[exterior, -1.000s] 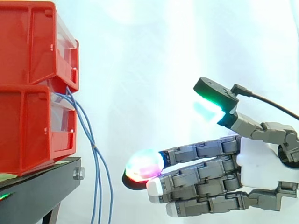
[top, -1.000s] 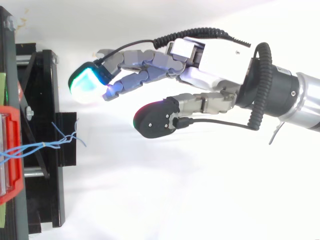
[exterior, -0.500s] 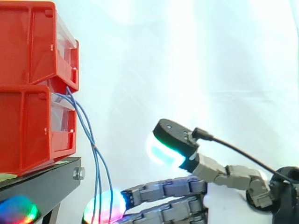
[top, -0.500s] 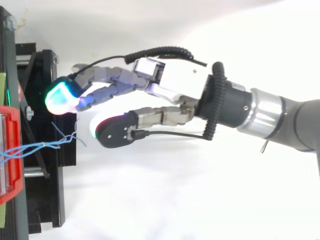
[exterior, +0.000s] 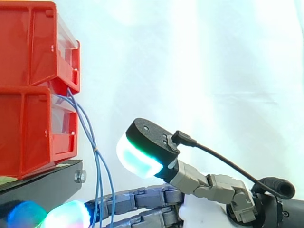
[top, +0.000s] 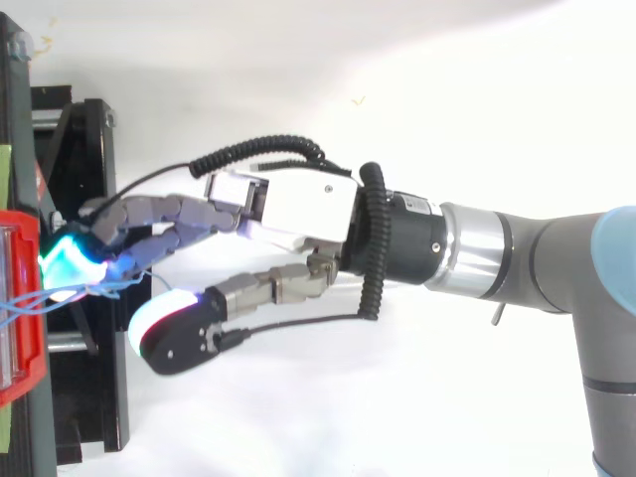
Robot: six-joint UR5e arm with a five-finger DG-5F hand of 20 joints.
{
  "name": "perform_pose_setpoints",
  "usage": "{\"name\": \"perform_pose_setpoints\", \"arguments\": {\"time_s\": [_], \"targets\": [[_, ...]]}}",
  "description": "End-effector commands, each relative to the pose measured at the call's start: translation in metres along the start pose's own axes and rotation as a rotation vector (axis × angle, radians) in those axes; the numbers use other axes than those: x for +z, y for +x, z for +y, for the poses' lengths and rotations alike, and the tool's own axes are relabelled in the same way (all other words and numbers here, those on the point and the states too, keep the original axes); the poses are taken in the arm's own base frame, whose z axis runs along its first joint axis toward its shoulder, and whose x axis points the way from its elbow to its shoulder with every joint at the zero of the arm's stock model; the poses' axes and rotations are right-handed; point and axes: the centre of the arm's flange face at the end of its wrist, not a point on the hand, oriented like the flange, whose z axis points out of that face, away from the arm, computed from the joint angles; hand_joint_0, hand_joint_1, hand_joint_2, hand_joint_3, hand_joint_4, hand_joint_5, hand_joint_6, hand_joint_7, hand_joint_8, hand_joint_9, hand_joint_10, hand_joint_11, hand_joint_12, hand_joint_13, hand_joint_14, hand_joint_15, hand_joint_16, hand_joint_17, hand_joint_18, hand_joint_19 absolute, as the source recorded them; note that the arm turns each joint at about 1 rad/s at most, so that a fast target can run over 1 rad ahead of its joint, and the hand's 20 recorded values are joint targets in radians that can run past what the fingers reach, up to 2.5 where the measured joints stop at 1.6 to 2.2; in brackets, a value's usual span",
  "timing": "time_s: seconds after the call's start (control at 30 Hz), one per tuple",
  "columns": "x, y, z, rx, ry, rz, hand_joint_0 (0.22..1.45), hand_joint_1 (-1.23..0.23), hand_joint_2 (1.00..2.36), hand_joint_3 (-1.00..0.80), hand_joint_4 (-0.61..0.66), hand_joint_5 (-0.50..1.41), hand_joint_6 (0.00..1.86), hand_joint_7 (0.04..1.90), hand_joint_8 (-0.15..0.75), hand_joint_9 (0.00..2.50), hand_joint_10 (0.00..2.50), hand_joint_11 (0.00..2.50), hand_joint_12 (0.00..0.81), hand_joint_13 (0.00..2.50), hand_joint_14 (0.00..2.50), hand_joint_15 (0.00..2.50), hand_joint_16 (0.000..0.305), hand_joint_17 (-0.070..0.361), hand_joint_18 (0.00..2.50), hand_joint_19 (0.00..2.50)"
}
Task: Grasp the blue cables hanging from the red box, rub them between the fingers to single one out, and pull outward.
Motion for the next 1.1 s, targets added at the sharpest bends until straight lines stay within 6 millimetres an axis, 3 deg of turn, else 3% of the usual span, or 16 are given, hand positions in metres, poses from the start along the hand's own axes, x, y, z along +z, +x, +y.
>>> {"name": "perform_pose_setpoints", "arguments": {"time_s": [0.0, 0.5, 0.93, 1.07], "targets": [[0.000, 0.007, 0.001, -0.019, -0.013, 0.036, 0.50, -0.53, 1.00, -0.50, 0.29, -0.17, 0.50, 0.74, 0.284, 0.64, 0.00, 0.15, 0.366, 0.20, 0.00, 0.13, 0.060, 0.135, 0.00, 0.13], [0.000, 0.015, 0.004, -0.026, -0.018, 0.062, 0.53, -0.54, 1.00, -0.49, 0.34, -0.12, 0.50, 0.90, 0.287, 0.79, 0.01, 0.22, 0.358, 0.33, 0.01, 0.18, 0.055, 0.125, 0.19, 0.19], [0.000, 0.009, 0.007, 0.143, -0.007, 0.059, 0.55, -0.54, 1.00, -0.48, 0.33, -0.11, 0.50, 0.92, 0.289, 0.87, 0.01, 0.26, 0.360, 0.47, 0.01, 0.24, 0.053, 0.119, 0.34, 0.29], [0.000, 0.004, 0.022, 0.139, 0.020, 0.056, 0.55, -0.54, 1.00, -0.47, 0.34, -0.11, 0.50, 0.92, 0.288, 0.88, 0.01, 0.27, 0.361, 0.49, 0.01, 0.25, 0.052, 0.118, 0.37, 0.30]]}}
